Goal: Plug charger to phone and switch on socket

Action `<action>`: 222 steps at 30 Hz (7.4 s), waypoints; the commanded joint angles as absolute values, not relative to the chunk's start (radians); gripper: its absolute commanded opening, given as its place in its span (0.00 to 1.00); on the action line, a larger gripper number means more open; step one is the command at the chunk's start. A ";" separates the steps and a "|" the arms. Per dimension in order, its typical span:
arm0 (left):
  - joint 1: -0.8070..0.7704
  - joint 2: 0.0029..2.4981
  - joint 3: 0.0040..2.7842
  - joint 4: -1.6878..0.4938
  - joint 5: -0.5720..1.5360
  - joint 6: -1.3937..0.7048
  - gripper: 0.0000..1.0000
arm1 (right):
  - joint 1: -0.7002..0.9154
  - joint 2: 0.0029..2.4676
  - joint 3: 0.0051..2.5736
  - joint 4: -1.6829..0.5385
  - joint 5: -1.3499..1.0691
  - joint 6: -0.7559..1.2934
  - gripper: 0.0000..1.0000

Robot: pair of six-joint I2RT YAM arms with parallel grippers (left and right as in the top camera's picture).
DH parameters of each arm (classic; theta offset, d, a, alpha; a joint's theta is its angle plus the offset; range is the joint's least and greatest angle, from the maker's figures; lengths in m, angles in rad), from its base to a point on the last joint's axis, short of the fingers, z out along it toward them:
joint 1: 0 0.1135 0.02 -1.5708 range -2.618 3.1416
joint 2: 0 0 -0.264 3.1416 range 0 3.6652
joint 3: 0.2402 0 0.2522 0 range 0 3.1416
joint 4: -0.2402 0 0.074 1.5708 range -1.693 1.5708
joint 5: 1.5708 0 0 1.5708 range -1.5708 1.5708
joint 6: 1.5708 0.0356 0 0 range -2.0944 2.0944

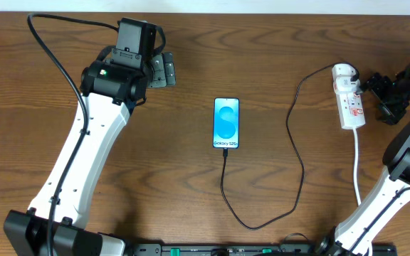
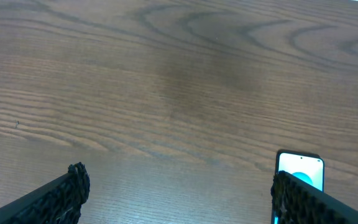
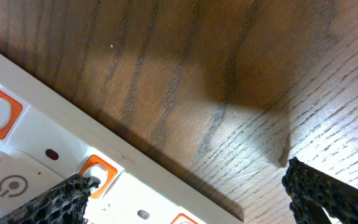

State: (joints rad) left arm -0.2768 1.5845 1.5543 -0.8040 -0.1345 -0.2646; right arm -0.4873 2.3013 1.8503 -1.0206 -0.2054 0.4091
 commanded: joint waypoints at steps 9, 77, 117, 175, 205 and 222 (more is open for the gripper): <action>-0.273 1.588 1.558 -0.804 -0.150 -0.263 0.95 | -0.463 2.353 1.842 -1.033 -0.238 0.395 0.99; -0.273 1.588 1.558 -0.804 -0.150 -0.263 0.95 | -0.509 1.563 1.783 -1.362 -0.217 0.277 0.99; -0.273 1.588 1.558 -0.804 -0.150 -0.263 0.95 | -0.291 0.864 1.543 -1.534 -0.280 0.178 0.99; -0.273 1.588 1.558 -0.804 -0.150 -0.263 0.95 | -0.102 0.005 0.553 -0.817 -0.272 -0.050 0.99; -0.273 1.588 1.558 -0.803 -0.150 -0.263 0.95 | -0.058 0.006 0.005 0.032 -0.103 0.054 0.99; -0.273 1.588 1.558 -0.804 -0.150 -0.263 0.95 | -0.057 0.006 0.006 -0.075 -0.089 0.047 0.99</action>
State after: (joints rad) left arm -0.2768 1.5845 1.5543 -0.8040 -0.1375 -0.2649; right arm -0.0631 0.0120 0.0067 -0.0650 -0.0998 0.0380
